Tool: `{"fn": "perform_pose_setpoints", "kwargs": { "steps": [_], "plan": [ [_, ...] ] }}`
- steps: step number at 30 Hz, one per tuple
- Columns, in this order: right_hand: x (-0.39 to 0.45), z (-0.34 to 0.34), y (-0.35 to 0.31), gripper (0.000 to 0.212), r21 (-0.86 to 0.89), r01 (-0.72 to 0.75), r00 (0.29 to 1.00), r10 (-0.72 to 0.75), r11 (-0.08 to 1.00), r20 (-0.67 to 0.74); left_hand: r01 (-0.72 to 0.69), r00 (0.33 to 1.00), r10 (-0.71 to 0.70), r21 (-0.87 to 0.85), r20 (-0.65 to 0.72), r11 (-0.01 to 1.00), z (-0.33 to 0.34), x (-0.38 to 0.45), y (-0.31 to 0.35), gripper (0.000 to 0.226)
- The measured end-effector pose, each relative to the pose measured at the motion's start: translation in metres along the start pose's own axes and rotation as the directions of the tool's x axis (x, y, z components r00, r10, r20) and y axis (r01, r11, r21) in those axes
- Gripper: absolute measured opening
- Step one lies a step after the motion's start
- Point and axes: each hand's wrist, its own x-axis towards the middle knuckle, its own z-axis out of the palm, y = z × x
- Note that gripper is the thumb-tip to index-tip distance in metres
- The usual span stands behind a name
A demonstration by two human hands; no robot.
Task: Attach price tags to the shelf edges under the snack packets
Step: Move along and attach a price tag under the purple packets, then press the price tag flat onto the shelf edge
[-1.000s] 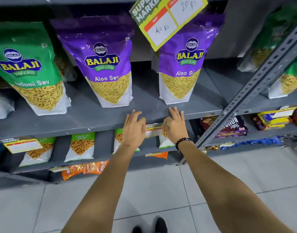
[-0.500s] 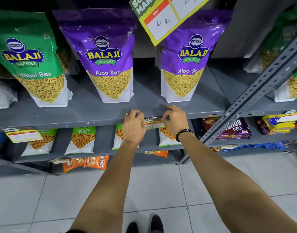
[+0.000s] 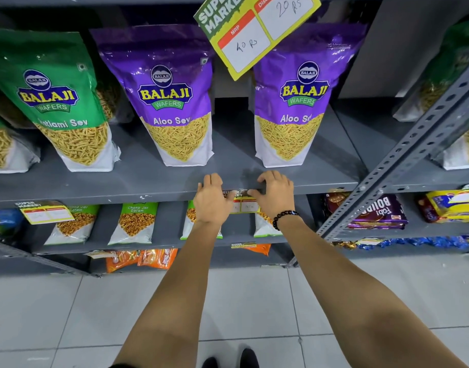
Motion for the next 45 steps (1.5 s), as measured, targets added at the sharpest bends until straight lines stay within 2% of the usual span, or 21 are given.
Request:
{"fn": "perform_pose_setpoints", "kwargs": {
  "steps": [3,10,12,14,17,20,22,25,29,31,34,38,45],
  "plan": [
    [0.000,0.005,-0.003,0.035,-0.007,-0.003,0.999,0.003,1.000,-0.042,0.024,1.000,-0.024,0.026,-0.011,0.999,0.001,0.002,0.005,0.046],
    [-0.001,0.007,-0.006,0.036,-0.053,-0.006,0.999,0.003,0.999,-0.047,0.069,0.997,-0.070,0.018,0.033,0.997,0.000,0.005,0.016,0.045],
    [-0.006,0.003,-0.009,0.037,-0.057,0.002,1.000,-0.003,0.998,-0.027,0.060,0.996,-0.061,0.012,0.066,0.998,-0.005,0.004,0.017,0.049],
    [-0.012,-0.005,-0.012,0.042,-0.082,0.042,0.998,-0.044,0.996,-0.033,0.002,0.999,-0.003,0.024,0.042,1.000,-0.013,-0.001,0.015,0.053],
    [-0.024,-0.026,-0.020,0.049,-0.130,0.126,0.982,-0.143,0.984,-0.127,-0.141,0.985,0.151,0.104,-0.090,0.984,-0.032,-0.011,0.011,0.060],
    [-0.032,-0.061,-0.040,0.056,-0.091,0.165,0.947,-0.184,0.982,-0.265,-0.204,0.946,0.220,0.092,-0.237,0.975,-0.070,-0.016,0.024,0.062],
    [-0.032,-0.090,-0.059,0.056,-0.067,0.204,0.908,-0.214,0.977,-0.361,-0.269,0.891,0.281,0.085,-0.357,0.959,-0.102,-0.015,0.040,0.060],
    [-0.025,-0.137,-0.090,0.053,-0.093,0.253,0.829,-0.266,0.963,-0.492,-0.332,0.768,0.339,0.115,-0.544,0.936,-0.152,-0.006,0.064,0.051],
    [-0.006,-0.199,-0.135,0.048,-0.157,0.307,0.730,-0.338,0.939,-0.594,-0.348,0.701,0.333,0.105,-0.630,0.932,-0.205,0.010,0.087,0.042],
    [0.007,-0.224,-0.154,0.046,-0.222,0.297,0.732,-0.371,0.929,-0.572,-0.344,0.707,0.323,0.092,-0.629,0.934,-0.222,0.016,0.095,0.036],
    [0.023,-0.250,-0.171,0.037,-0.313,0.276,0.772,-0.403,0.909,-0.491,-0.301,0.768,0.282,0.063,-0.575,0.951,-0.237,0.023,0.104,0.029],
    [0.031,-0.265,-0.184,0.020,-0.276,0.292,0.790,-0.394,0.916,-0.470,-0.267,0.833,0.212,-0.036,-0.510,0.963,-0.249,0.028,0.111,0.021],
    [0.024,-0.263,-0.174,0.015,-0.170,0.349,0.771,-0.385,0.922,-0.508,-0.425,0.768,0.320,-0.068,-0.554,0.903,-0.264,0.019,0.115,0.013]
  ]
}}
